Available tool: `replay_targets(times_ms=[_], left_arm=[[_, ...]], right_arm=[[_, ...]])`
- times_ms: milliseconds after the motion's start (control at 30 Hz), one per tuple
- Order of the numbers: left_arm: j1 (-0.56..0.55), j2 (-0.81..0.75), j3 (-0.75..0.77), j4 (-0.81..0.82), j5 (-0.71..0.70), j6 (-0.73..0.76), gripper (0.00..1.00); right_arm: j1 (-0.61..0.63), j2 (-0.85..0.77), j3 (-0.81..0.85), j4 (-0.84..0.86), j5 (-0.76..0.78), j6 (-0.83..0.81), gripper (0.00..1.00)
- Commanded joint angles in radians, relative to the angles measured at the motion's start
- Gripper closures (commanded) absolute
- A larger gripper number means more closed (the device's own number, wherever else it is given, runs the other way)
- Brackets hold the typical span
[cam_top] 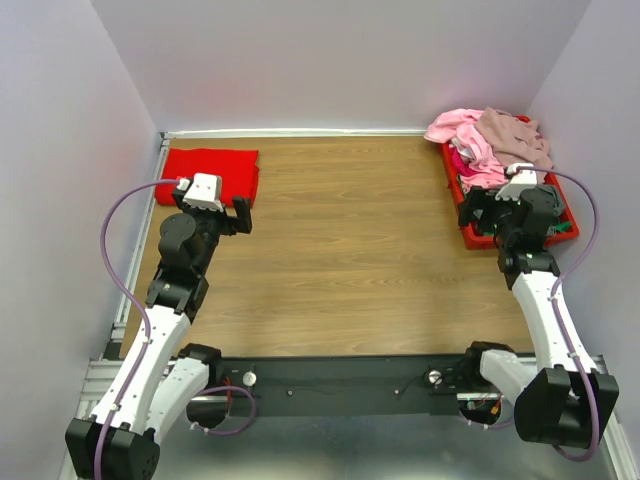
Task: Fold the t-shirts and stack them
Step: Grab the tshirt from the pile
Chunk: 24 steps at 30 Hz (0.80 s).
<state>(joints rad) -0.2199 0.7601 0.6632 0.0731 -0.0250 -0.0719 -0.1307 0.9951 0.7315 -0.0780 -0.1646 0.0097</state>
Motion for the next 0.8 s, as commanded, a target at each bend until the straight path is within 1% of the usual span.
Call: replay_targets(times_ms=[0,67,100,133,167,267,400,433,500,533,567,667,700,767], left_arm=[[-0.001,-0.018,-0.007,0.021,0.020,-0.009,0.02],[-0.001,-0.018,-0.007,0.021,0.020,-0.011,0.02],[-0.001,-0.018,-0.008,0.021,0.020,-0.009,0.02],[-0.001,-0.018,-0.007,0.021,0.020,-0.011,0.02],[-0.001,-0.018,-0.007,0.019,0.020,-0.009,0.02],[-0.001,-0.019,-0.008,0.021,0.020,-0.011,0.02],[-0.001,-0.021,-0.007,0.021,0.020,-0.008,0.02],[0.001,-0.021,-0.007,0.021,0.020,-0.008,0.02],[-0.001,-0.025,-0.008,0.021,0.020,-0.008,0.02],[-0.001,-0.025,-0.007,0.021,0.020,-0.008,0.02],[-0.001,-0.027,-0.008,0.021,0.020,-0.009,0.02],[-0.001,-0.027,-0.008,0.022,0.053,-0.009,0.02],[0.001,-0.025,-0.010,0.024,0.053,-0.009,0.02],[-0.001,-0.025,-0.008,0.024,0.054,-0.009,0.02]], right_arm=[[-0.006,0.008,0.022,0.027,0.013,0.035,0.00],[-0.007,0.025,0.042,0.018,-0.045,-0.057,0.00],[-0.006,0.051,0.087,-0.046,-0.126,-0.189,0.00],[-0.006,0.068,0.118,-0.086,-0.150,-0.236,0.00],[-0.006,0.085,0.146,-0.135,-0.154,-0.260,0.00],[-0.006,0.158,0.253,-0.187,-0.147,-0.304,0.00],[-0.012,0.293,0.382,-0.213,-0.099,-0.290,0.00],[-0.015,0.362,0.406,-0.218,-0.092,-0.274,0.00],[-0.024,0.433,0.486,-0.233,-0.087,-0.252,0.00],[-0.026,0.466,0.517,-0.236,-0.066,-0.214,0.00],[-0.029,0.537,0.573,-0.252,-0.069,-0.197,0.00],[-0.043,0.628,0.658,-0.264,-0.064,-0.142,0.00],[-0.049,0.676,0.714,-0.266,-0.061,-0.126,0.02],[-0.050,0.732,0.776,-0.267,-0.043,-0.116,0.05]])
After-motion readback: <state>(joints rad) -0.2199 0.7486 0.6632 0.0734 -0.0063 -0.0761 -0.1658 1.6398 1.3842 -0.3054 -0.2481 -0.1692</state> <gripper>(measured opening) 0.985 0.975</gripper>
